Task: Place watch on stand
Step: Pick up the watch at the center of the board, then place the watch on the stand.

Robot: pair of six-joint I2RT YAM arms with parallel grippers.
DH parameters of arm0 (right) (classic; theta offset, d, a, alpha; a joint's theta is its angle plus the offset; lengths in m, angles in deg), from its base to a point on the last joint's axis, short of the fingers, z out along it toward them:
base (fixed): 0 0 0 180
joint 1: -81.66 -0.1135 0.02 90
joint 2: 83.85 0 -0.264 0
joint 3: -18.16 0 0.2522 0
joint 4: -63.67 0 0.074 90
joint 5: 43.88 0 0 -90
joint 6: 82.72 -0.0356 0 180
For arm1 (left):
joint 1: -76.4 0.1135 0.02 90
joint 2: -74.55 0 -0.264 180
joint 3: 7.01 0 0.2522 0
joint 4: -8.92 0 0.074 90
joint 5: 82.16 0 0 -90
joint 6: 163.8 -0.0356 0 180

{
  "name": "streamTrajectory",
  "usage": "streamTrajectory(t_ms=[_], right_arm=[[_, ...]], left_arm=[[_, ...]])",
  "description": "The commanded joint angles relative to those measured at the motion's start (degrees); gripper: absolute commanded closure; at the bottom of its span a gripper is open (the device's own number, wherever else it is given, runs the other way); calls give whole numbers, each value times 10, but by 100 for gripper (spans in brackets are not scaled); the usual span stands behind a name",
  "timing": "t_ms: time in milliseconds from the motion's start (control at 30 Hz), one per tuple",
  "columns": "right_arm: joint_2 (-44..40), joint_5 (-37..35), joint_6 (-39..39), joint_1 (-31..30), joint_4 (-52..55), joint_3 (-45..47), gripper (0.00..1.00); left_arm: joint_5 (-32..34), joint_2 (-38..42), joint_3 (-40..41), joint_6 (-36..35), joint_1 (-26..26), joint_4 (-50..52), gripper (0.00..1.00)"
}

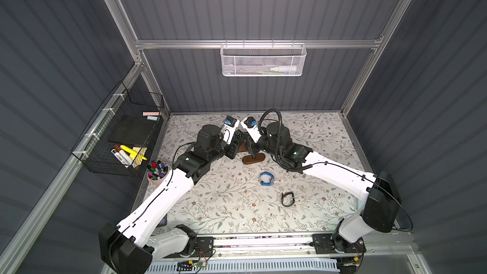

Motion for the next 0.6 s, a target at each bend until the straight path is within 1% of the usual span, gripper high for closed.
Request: streamTrajectory(t_ms=[0,33,67,100,167,333,433,500,567], right_arm=[[-26,-33,-6,15,-13,3,54],[-31,-44,-6,18,-14,6,39],[-37,-60,-10,23,-14,10,21],[-45,-77,-15,28,-14,16,11],[-64,-105,-34,42,-10,28,1],[-126,-156,-89,86,25,64,1],[-153,-174,-125,106,87,65,1],[-162,-169,-157,122,142,57,1],[-165,-142,-182,139,177,56,1]], left_arm=[[-10,3,-5,-13,-3,5,76],[-4,2,-4,-12,-3,6,76],[4,1,-4,-10,-3,6,76],[16,-1,-4,-6,-3,7,76],[40,-8,-8,-1,-3,12,76],[112,-24,-17,30,-3,23,78],[159,-23,-11,61,-3,21,80],[199,-16,-3,85,-4,20,80],[234,-11,9,112,-4,19,80]])
